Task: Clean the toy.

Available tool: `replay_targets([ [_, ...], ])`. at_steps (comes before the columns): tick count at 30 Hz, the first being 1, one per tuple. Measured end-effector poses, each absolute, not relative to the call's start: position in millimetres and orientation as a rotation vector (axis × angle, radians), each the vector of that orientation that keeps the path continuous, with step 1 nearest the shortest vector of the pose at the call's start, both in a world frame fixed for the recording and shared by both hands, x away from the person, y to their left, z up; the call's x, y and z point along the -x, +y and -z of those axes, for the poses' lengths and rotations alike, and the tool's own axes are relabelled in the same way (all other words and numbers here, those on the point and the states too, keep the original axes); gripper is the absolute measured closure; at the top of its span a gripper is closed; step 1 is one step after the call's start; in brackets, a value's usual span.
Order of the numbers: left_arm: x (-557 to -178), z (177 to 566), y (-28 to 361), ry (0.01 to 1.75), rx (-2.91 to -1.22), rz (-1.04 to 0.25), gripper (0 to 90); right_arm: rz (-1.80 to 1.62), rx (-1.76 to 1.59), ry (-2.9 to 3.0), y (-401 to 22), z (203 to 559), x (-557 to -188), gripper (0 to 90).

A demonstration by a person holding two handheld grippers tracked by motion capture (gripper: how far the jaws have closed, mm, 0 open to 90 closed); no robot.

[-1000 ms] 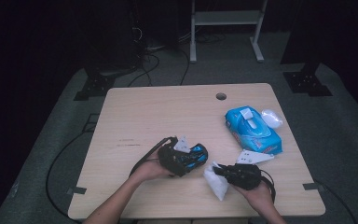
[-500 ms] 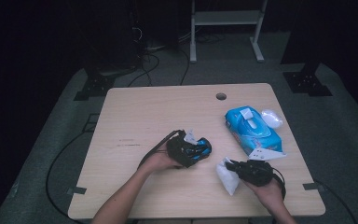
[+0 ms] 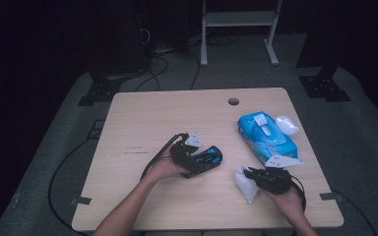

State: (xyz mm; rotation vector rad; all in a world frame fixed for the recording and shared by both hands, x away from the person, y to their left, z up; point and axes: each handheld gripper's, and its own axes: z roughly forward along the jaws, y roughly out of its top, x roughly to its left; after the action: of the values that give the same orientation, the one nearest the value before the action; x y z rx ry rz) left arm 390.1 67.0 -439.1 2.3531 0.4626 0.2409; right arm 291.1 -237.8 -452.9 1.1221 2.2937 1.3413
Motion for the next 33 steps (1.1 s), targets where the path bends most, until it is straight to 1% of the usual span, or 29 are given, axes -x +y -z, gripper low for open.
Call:
replay_targets([
  [2, -389, 436, 73, 0.467, -2.335, -0.249, 19.5, -1.312, -1.131, 2.299, -242, 455, -293, 76.1],
  [3, -388, 435, 75, 0.467, -2.334, -0.251, 19.1, -1.314, -1.135, 2.295, -244, 456, -294, 68.9],
  [4, -388, 435, 75, 0.467, -2.334, -0.251, 18.9, -1.309, -1.141, 2.288, -244, 455, -294, 63.9],
  [5, -388, 434, 77, 0.466, -2.328, -0.254, 18.8, -1.324, -1.143, 2.271, -246, 454, -294, 61.4],
  [6, -387, 433, 79, 0.468, -2.322, -0.253, 18.8, -1.324, -1.143, 2.271, -246, 454, -294, 61.4],
  [7, -387, 431, 84, 0.467, -2.315, -0.259, 18.6, -1.344, -1.136, 2.251, -249, 452, -294, 58.5],
  [8, -387, 431, 84, 0.467, -2.315, -0.259, 18.4, -1.344, -1.136, 2.251, -249, 452, -294, 58.5],
  [9, -386, 430, 87, 0.474, -2.311, -0.263, 17.8, -1.347, -1.133, 2.249, -251, 451, -294, 56.6],
  [22, -371, 422, 119, 0.509, -2.228, -0.294, 15.9, -1.365, -1.119, 2.233, -261, 449, -288, 54.6],
  [33, -356, 421, 135, 0.524, -2.202, -0.319, 15.5, -1.377, -1.121, 2.22, -271, 449, -283, 53.7],
])
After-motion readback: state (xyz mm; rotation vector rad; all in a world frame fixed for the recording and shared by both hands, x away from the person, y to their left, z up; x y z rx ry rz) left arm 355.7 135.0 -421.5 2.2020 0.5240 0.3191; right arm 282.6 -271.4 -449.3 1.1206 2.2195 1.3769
